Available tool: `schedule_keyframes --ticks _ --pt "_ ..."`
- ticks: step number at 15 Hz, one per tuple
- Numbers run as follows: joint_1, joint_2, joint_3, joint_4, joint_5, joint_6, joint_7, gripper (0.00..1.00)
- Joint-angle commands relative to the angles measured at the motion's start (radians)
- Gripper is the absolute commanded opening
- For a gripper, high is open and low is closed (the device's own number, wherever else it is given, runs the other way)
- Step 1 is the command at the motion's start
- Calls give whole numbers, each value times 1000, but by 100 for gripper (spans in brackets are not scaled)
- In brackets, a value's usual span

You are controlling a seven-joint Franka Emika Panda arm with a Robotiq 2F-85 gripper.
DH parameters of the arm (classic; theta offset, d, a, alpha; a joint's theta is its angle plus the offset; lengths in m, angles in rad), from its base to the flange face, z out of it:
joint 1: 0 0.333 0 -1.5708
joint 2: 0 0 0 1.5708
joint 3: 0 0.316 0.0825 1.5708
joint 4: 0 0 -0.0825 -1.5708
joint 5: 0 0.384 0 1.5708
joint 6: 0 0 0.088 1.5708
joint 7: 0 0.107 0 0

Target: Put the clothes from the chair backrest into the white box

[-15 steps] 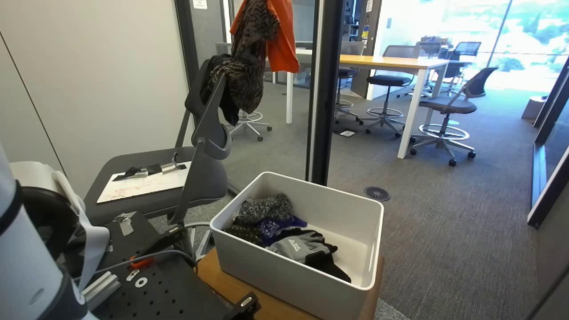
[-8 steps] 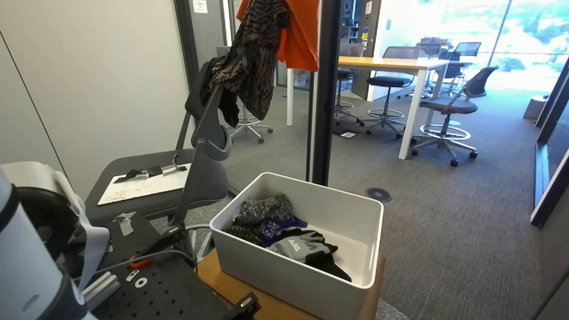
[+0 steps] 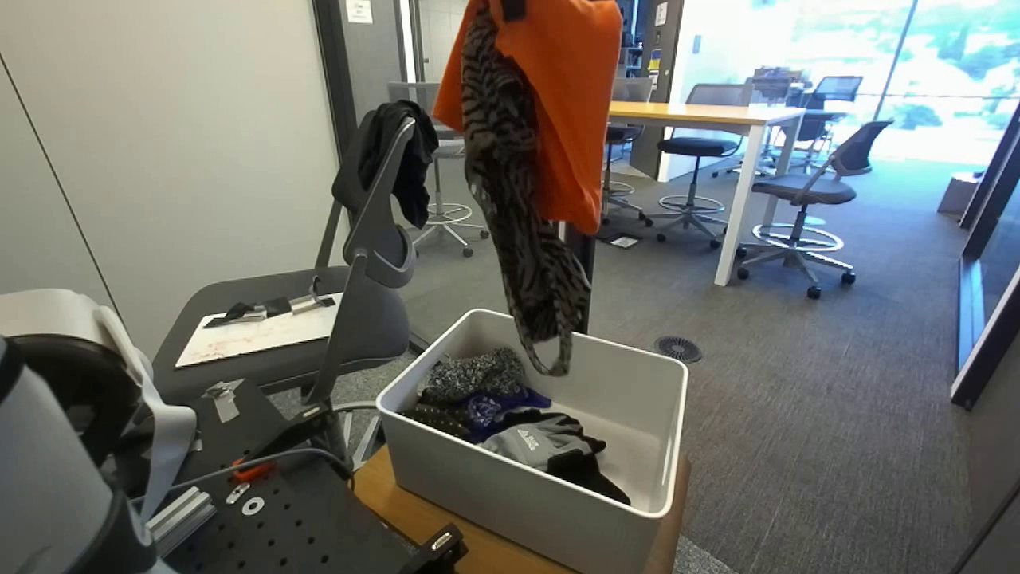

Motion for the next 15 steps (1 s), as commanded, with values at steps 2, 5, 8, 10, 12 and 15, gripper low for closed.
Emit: schedule_keyframes --ticks 2,5,8,10,12,15 --pt "2 30 -18 -252 102 316 -69 11" --pt "20 171 -22 -311 195 523 -146 11" --pt "18 309 -21 -309 260 645 -168 11" --pt "17 388 -29 -287 293 685 -181 11" --pt "13 448 -37 -270 310 705 -189 11" --pt "11 534 -55 -229 372 690 -247 11"
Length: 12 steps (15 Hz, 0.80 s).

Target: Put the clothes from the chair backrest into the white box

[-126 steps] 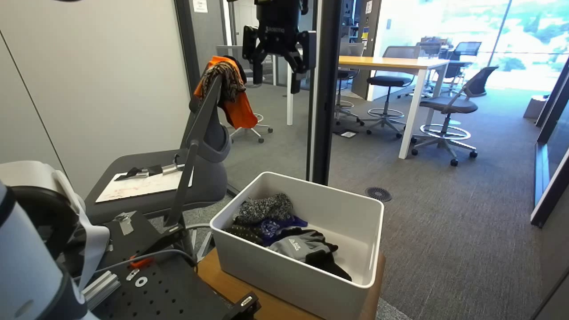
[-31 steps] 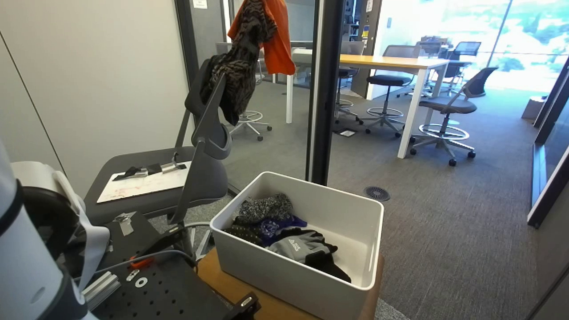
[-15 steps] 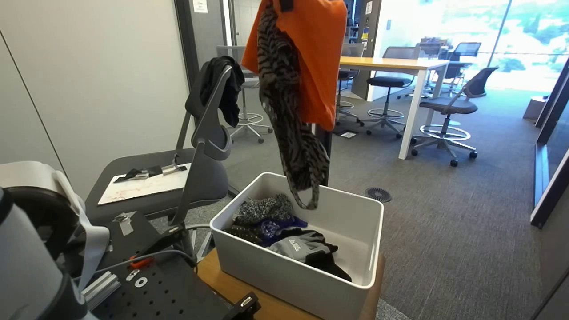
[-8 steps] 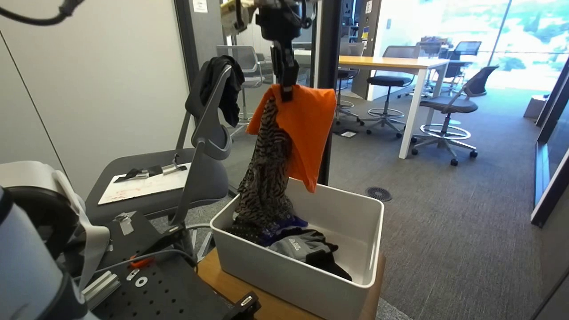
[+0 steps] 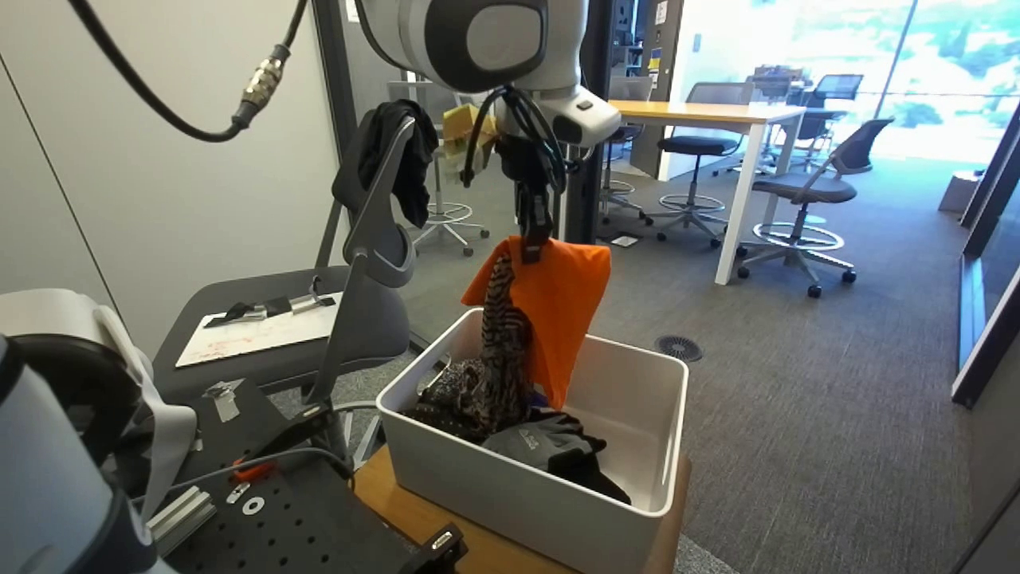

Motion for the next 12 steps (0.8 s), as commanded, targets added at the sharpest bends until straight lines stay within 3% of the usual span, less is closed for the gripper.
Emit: schedule_keyframes --ticks 1,6,12 --pt "2 118 -27 86 113 -2 -116 11" --pt "-57 224 -24 134 319 -34 -314 11" --pt "-102 211 -46 89 376 -49 -370 11"
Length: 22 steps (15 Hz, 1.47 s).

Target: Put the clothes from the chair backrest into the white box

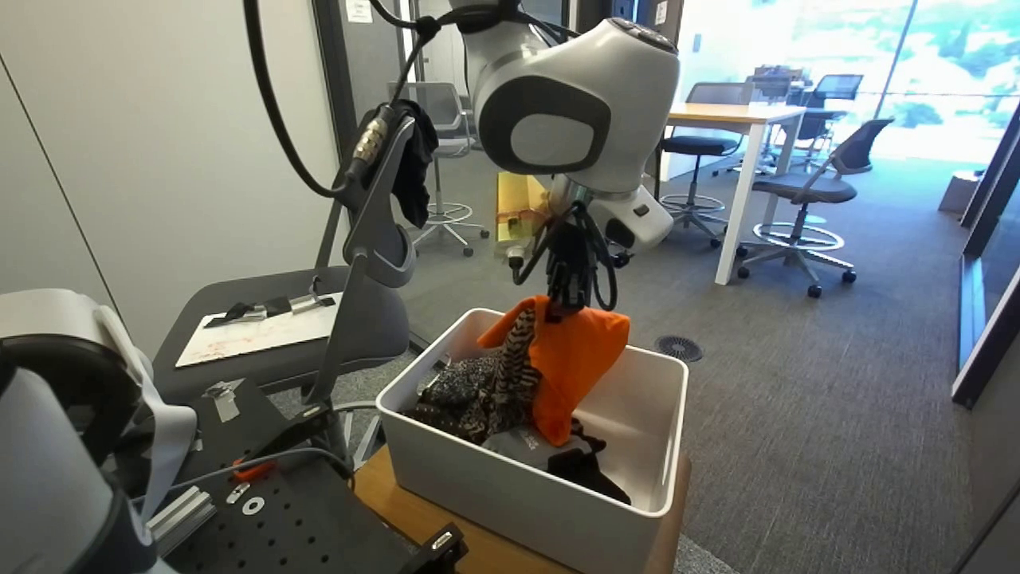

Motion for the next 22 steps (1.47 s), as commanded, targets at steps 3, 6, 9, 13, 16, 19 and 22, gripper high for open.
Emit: schedule_keyframes --ticks 3,6,9,13,16,19,22 --pt "-14 -40 -29 -23 15 -41 -15 11" --pt "-16 -47 -33 -25 11 -84 -27 49" --pt "-14 -77 -34 -36 0 -141 -52 71" --pt "-1 -202 -41 -89 -67 -257 -98 99" --pt "26 -267 -33 -29 -205 -394 -32 100" --pt "50 -425 -23 -36 -330 -565 -46 100" --pt "77 -577 -14 -35 -418 -739 -97 100"
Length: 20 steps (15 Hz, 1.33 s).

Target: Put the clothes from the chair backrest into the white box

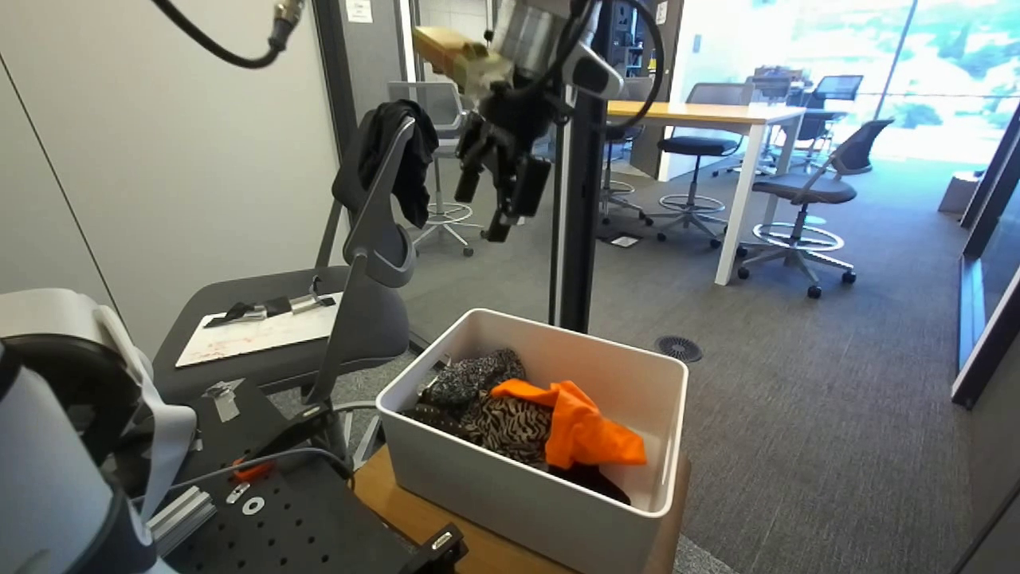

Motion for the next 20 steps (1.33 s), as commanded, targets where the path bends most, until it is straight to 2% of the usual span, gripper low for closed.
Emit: schedule_keyframes --ticks 1,3,6,10,14,20 --pt "39 -221 13 -31 -94 -185 -49 100" --pt "63 -311 23 -39 -126 -269 -90 100" --pt "98 -443 37 -75 -146 -336 -126 100" --pt "116 -612 10 -125 -143 -434 -182 100" --pt "104 -742 -36 -211 -176 -439 -264 100" --pt "104 -801 -75 -292 -250 -431 -325 100"
